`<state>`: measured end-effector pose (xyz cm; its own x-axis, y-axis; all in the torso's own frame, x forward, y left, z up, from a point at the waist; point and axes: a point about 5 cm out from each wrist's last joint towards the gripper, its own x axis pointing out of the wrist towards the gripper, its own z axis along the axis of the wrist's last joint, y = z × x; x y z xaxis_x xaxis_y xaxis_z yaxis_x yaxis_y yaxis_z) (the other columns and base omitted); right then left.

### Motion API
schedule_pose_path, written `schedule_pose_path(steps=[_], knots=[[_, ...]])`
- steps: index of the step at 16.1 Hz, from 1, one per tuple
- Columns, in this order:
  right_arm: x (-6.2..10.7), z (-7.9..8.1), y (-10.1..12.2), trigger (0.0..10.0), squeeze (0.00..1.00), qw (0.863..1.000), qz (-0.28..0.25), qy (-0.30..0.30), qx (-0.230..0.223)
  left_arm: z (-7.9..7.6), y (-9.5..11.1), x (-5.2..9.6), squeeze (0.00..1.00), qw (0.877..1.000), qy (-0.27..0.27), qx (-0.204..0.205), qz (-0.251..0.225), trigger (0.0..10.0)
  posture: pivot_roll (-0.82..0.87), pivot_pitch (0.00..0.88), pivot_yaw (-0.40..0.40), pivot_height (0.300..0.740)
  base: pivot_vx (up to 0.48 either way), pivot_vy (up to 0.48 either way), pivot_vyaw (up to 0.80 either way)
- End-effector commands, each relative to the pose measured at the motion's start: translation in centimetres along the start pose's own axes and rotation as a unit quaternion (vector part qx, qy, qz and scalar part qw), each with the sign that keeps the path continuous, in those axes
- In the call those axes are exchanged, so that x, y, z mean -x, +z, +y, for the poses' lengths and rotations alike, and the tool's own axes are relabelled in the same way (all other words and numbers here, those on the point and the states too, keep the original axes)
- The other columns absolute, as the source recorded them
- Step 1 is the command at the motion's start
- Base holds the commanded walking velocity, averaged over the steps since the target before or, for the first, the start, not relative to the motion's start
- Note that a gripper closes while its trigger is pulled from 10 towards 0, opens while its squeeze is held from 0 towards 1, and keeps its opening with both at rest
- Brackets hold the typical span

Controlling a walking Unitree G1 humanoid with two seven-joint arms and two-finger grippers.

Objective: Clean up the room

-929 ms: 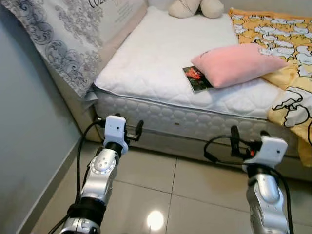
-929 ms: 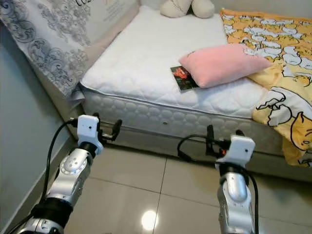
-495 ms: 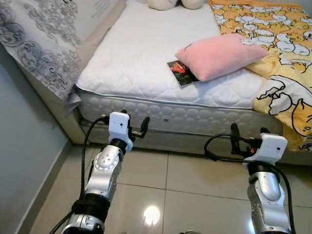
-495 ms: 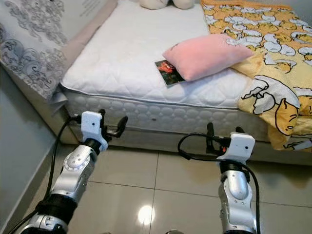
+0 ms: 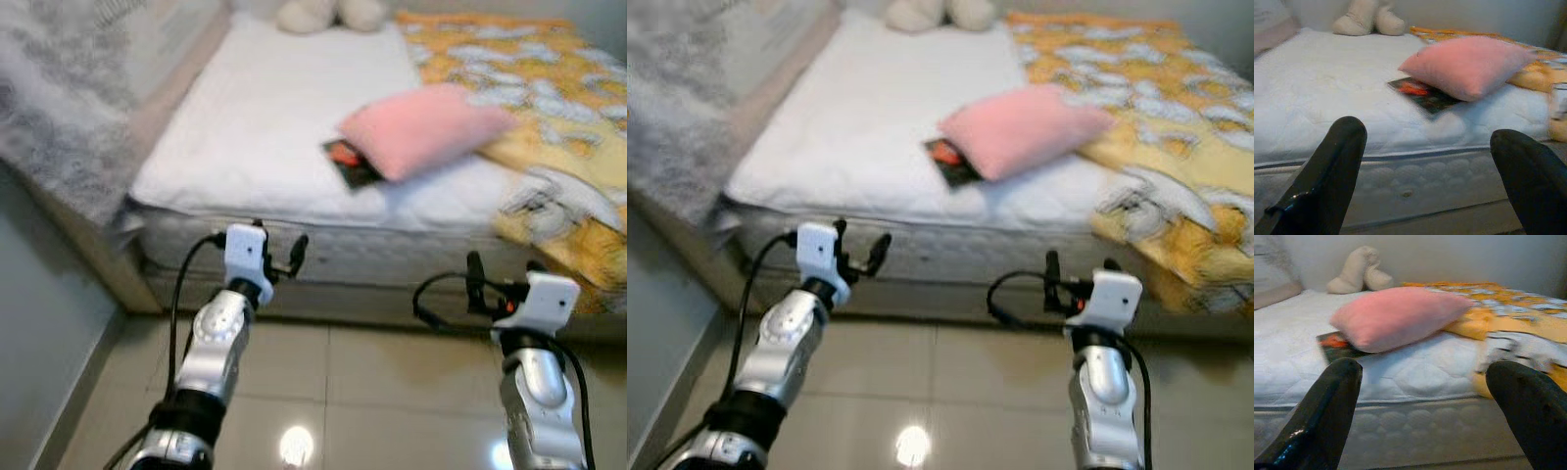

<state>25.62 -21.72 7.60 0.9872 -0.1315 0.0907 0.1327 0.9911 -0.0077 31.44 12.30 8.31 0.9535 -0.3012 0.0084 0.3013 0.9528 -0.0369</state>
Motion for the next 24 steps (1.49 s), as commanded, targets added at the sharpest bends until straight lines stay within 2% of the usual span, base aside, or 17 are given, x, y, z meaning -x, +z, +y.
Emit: schedule_pose_path(steps=[1, 12, 18, 22, 24], knots=[[-0.1, 0.3, 0.3, 10.0, 0.00, 1.000, -0.009, 0.009, 0.003, -0.1, 0.6, -0.1, 0.00, 1.000, -0.008, 0.002, -0.015, 10.0, -0.10, 0.000, 0.035, 0.740, 0.480, 0.000, 0.00], [0.0, 0.5, 0.3, 10.0, 0.00, 1.000, -0.011, 0.011, 0.005, -1.0, 0.6, -0.5, 0.00, 0.999, -0.038, -0.005, -0.015, 10.0, -0.11, 0.000, 0.046, 0.740, 0.480, 0.000, 0.00], [-0.7, 1.0, 0.3, 10.0, 0.00, 1.000, -0.013, 0.013, 0.002, -1.1, 1.2, -1.1, 0.00, 0.998, -0.049, -0.019, -0.023, 10.0, -0.10, 0.000, 0.055, 0.740, 0.480, 0.000, 0.00], [-0.8, 1.0, 0.4, 10.0, 0.00, 1.000, -0.016, 0.010, 0.004, -1.3, 1.3, -1.3, 0.00, 0.998, -0.049, -0.017, -0.024, 10.0, -0.10, 0.000, 0.053, 0.740, 0.480, 0.000, 0.00], [-0.9, 0.8, 0.3, 10.0, 0.00, 1.000, -0.008, 0.006, 0.002, -1.8, 1.2, -1.3, 0.00, 0.997, -0.066, -0.012, -0.023, 10.0, -0.10, 0.000, 0.049, 0.740, 0.480, 0.000, -0.33]])
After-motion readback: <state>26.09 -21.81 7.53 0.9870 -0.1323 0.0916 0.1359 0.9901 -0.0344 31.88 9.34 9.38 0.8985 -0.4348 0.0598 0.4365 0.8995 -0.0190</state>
